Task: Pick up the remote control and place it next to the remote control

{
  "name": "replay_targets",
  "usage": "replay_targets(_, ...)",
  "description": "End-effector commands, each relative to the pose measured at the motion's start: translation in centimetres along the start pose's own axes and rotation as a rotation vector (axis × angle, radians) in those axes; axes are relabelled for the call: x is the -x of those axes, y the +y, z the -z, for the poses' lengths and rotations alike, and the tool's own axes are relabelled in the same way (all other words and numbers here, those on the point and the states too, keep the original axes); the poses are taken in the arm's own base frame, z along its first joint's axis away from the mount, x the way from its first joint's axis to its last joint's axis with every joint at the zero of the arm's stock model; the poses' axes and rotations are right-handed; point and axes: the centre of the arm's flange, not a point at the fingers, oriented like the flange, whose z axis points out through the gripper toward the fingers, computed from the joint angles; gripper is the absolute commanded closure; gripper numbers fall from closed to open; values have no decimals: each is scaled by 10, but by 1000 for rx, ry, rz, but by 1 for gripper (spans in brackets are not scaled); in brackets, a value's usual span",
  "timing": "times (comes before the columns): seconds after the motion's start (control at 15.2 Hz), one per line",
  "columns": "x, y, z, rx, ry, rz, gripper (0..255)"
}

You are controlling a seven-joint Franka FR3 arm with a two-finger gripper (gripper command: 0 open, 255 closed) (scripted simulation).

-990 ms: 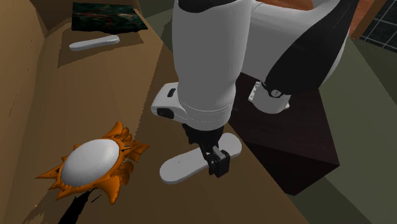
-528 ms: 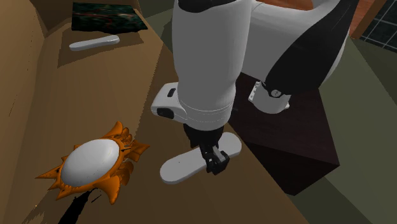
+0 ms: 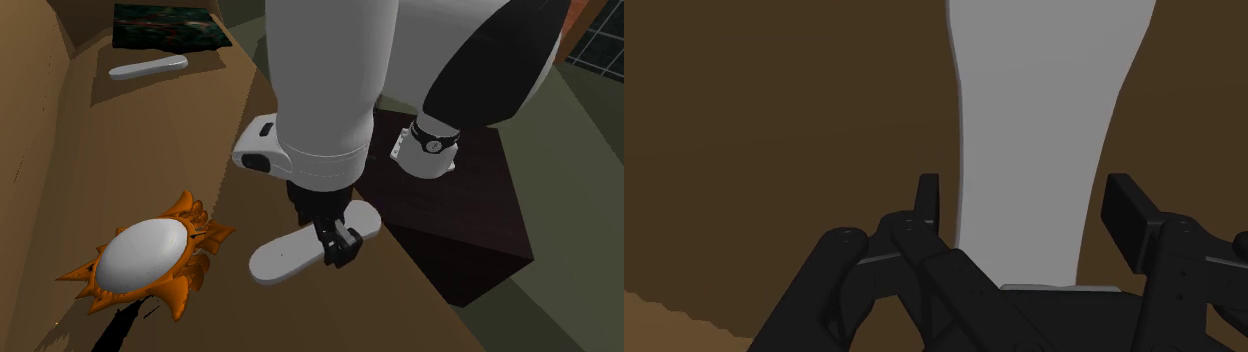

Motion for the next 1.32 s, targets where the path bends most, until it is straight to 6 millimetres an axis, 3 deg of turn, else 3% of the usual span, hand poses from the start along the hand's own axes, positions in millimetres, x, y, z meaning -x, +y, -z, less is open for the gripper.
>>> replay_targets(0.0,0,-1,11,0,0,0,255)
replay_targets(0.99,-1,0,89,0,0,0,255)
replay_targets(1.25,-10,52,91,0,0,0,255)
